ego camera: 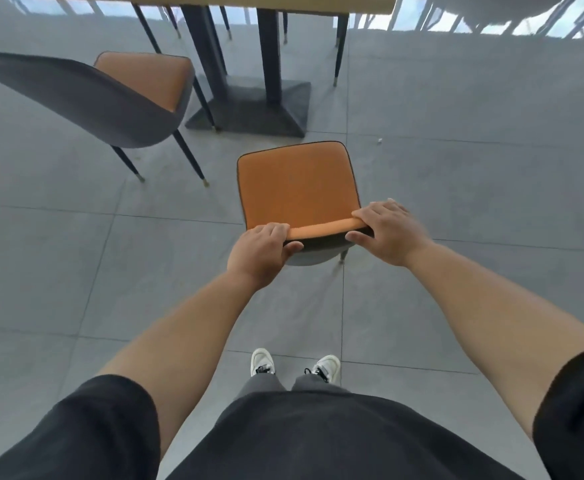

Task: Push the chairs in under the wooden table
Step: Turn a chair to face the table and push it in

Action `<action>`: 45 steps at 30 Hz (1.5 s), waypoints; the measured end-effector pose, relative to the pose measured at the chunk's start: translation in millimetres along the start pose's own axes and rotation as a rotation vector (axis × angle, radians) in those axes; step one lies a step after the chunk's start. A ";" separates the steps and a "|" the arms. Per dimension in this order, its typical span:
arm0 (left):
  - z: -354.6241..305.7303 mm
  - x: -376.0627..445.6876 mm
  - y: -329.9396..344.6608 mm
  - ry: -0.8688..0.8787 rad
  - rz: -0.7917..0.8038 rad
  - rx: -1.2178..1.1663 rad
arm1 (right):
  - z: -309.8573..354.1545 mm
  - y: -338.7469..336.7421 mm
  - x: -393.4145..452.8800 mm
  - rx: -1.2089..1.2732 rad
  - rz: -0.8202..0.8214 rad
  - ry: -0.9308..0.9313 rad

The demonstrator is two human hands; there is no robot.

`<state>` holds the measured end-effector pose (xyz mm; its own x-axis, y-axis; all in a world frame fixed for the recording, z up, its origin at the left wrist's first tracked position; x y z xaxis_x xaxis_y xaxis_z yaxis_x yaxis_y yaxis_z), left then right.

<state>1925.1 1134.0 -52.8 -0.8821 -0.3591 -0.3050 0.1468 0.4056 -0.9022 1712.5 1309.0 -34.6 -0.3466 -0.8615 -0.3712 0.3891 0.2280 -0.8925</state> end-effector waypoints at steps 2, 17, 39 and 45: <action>2.8 1.6 -1.4 -0.006 -0.011 -0.009 | -1.1 -1.5 5.6 -0.003 -0.001 -0.019; 91.4 56.3 -47.5 -0.017 0.121 0.016 | 43.7 -9.9 76.1 0.008 -0.106 0.016; 173.9 254.1 -141.5 0.182 0.156 0.052 | 22.3 -86.5 241.0 0.104 -0.092 0.240; 168.9 305.6 -158.6 0.156 0.135 0.037 | -13.5 -112.8 280.0 0.110 -0.117 0.209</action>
<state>1707.9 818.0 -54.4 -0.9115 -0.1673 -0.3756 0.2826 0.4088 -0.8678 1560.1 1048.2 -41.3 -0.5589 -0.7643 -0.3216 0.4224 0.0713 -0.9036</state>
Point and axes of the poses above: each hand's wrist, its own x-axis towards the middle knuckle, its own y-axis out of the palm, z = x × y, the point moved 1 cm from there along x, towards the middle knuckle, and after that the axes turned 9 degrees about z, right-handed, at the moved point
